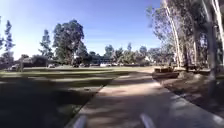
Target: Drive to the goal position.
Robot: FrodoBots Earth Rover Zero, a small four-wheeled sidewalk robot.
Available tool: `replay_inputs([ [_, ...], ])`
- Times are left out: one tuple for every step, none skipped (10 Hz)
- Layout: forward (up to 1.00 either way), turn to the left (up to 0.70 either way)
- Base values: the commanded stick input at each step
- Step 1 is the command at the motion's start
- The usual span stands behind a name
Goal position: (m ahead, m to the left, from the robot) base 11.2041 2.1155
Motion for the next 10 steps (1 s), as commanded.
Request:
replay_inputs([
  [1.00,-0.22],
  [1.00,-0.19],
  [1.00,-0.15],
  [1.00,-0.12],
  [1.00,-0.09],
  [1.00,-0.05],
  [1.00,-0.02],
  [1.00,0.03],
  [1.00,0.09],
  [1.00,0.15],
])
